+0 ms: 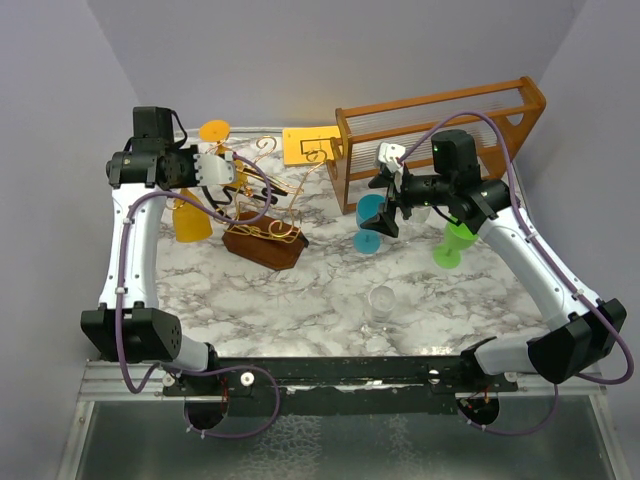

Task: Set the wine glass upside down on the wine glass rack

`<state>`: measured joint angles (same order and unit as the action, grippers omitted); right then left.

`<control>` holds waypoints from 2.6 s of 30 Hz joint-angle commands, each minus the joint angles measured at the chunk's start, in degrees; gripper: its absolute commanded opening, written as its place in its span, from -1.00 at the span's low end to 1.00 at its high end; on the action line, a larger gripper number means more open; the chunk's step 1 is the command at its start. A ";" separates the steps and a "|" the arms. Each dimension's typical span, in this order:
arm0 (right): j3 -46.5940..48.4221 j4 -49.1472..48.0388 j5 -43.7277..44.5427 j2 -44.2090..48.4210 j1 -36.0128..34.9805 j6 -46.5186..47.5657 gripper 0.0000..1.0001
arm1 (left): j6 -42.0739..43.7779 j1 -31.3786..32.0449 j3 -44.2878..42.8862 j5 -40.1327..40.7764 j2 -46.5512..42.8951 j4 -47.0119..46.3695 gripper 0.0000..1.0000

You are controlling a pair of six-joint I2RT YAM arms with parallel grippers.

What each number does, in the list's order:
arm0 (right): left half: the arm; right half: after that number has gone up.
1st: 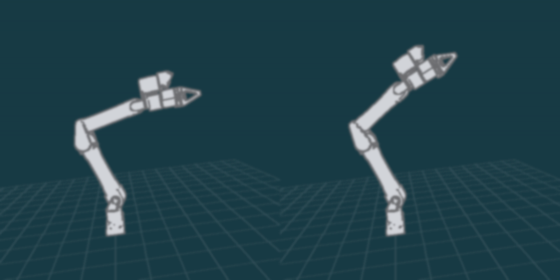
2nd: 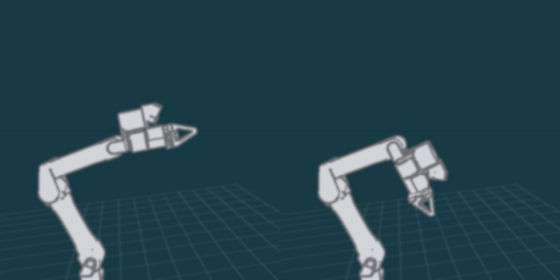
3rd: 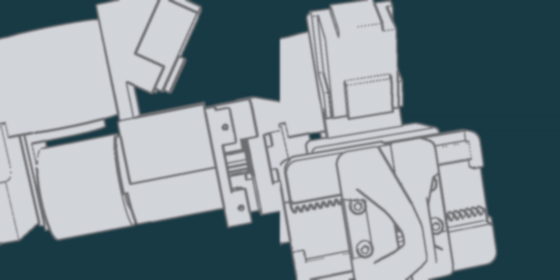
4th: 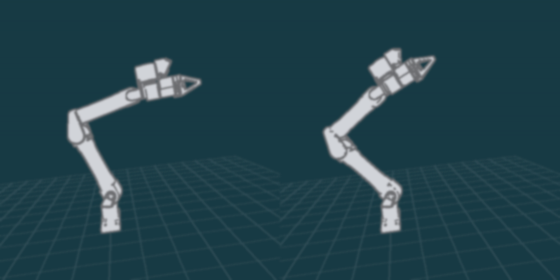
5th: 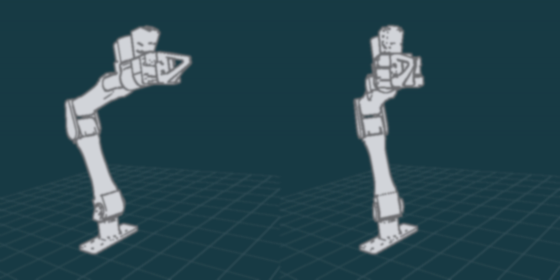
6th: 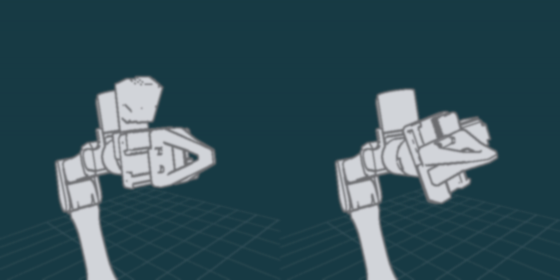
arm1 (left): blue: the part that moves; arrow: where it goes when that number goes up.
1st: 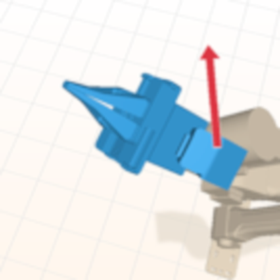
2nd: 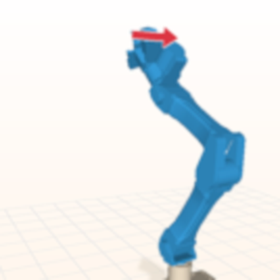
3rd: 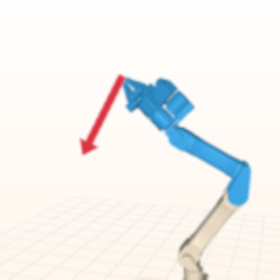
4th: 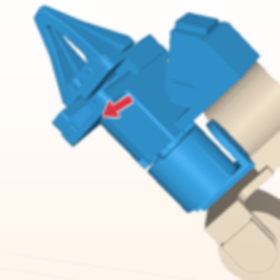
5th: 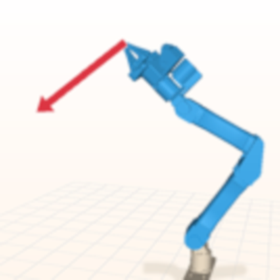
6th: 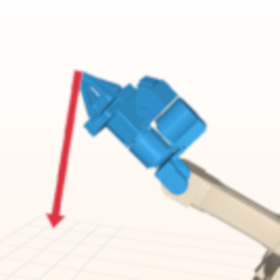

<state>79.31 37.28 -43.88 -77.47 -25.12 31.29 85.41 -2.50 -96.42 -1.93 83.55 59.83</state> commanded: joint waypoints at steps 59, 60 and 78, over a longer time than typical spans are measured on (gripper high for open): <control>-3.23 -3.09 -1.69 3.30 0.00 0.63 0.99 | -5.94 1.05 8.26 15.47 -9.85 3.63 -1.00; -3.26 -3.11 -1.63 3.22 -0.01 0.66 0.99 | -6.04 1.01 8.57 15.47 -9.82 3.26 -1.00; -3.81 -3.44 -1.40 3.03 -0.01 0.88 0.99 | -7.60 1.62 10.39 15.62 -8.37 1.20 -0.75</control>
<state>75.99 35.77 -44.34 -75.61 -25.12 31.40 78.52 -0.99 -86.35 11.09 74.94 61.36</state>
